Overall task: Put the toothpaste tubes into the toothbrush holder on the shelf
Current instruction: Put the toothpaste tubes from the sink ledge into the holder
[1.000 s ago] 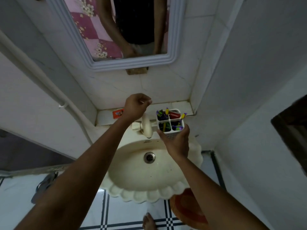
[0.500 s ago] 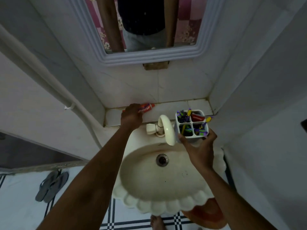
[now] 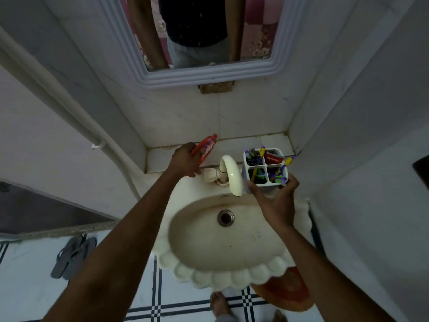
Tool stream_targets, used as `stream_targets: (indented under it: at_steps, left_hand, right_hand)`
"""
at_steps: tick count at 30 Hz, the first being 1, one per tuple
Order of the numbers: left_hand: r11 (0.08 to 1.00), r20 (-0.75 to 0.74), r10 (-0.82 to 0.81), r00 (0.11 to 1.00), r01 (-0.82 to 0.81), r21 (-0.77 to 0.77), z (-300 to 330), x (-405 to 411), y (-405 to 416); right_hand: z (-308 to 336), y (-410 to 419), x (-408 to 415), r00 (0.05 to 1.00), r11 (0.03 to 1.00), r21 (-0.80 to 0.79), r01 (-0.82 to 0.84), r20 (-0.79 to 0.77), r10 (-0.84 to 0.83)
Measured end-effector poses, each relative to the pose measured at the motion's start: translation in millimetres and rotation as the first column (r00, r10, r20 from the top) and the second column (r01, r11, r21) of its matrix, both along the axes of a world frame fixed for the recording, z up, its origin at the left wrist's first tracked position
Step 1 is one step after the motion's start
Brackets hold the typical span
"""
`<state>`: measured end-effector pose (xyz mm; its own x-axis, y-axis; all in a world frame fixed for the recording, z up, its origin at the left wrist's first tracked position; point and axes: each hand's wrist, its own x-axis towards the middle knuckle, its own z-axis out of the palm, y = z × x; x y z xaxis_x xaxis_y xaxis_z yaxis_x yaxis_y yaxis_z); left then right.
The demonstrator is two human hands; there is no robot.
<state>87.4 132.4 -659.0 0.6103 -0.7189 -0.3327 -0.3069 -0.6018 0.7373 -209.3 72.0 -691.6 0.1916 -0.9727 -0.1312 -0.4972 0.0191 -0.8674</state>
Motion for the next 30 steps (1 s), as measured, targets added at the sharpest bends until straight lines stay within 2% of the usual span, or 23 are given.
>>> stream_targets:
  at_steps: [2, 4, 7, 10, 13, 16, 22, 26, 30]
  left_hand:
    - [0.992, -0.05, -0.044, 0.998, 0.037, -0.123, 33.0, -12.1, 5.0]
    - [0.978, -0.029, -0.124, 0.992, 0.118, -0.175, 63.9, -17.6, 7.7]
    - [0.958, 0.195, -0.188, 0.963, 0.223, -0.18, 103.0, -33.1, 10.6]
    - [0.933, 0.458, -0.235, 0.857, 0.331, -0.141, 135.8, -75.7, 0.5]
    - [0.912, 0.488, -0.315, 0.814, 0.402, -0.082, 152.1, -111.9, -10.1]
    - [0.873, 0.516, -0.425, 0.744, 0.487, 0.018, 150.4, -135.9, -21.3]
    - [0.817, 0.584, -0.523, 0.621, 0.561, 0.135, 135.8, -155.0, -32.2]
    - [0.834, 0.63, -0.494, 0.6, 0.531, 0.147, 121.2, -159.2, -37.8]
    - [0.869, 0.639, -0.445, 0.628, 0.475, 0.139, 106.6, -154.0, -39.7]
  right_hand:
    - [4.4, 0.1, -1.8, 1.0, 1.0, 0.006, -0.005, -0.002, 0.005]
    - [5.9, -0.5, -0.2, 1.0, 1.0, 0.017, -0.013, -0.009, 0.014]
    - [13.1, 1.5, -5.0, 0.999, 0.999, 0.032, -0.035, -0.019, 0.035]
    - [21.4, -6.4, -31.2, 0.998, 0.998, 0.013, -0.058, -0.035, 0.059]
    - [22.6, -11.5, -43.6, 0.996, 0.997, 0.015, -0.081, -0.046, 0.082]
    - [24.2, -11.2, -43.2, 0.996, 0.996, 0.029, -0.082, -0.019, 0.082]
    - [20.5, -11.7, -29.5, 0.995, 0.995, 0.023, -0.102, -0.018, 0.102]
    - [18.9, -13.0, -25.8, 0.993, 0.994, 0.005, -0.112, -0.037, 0.112]
    - [16.0, -14.3, -22.2, 0.988, 0.991, -0.012, -0.134, -0.074, 0.132]
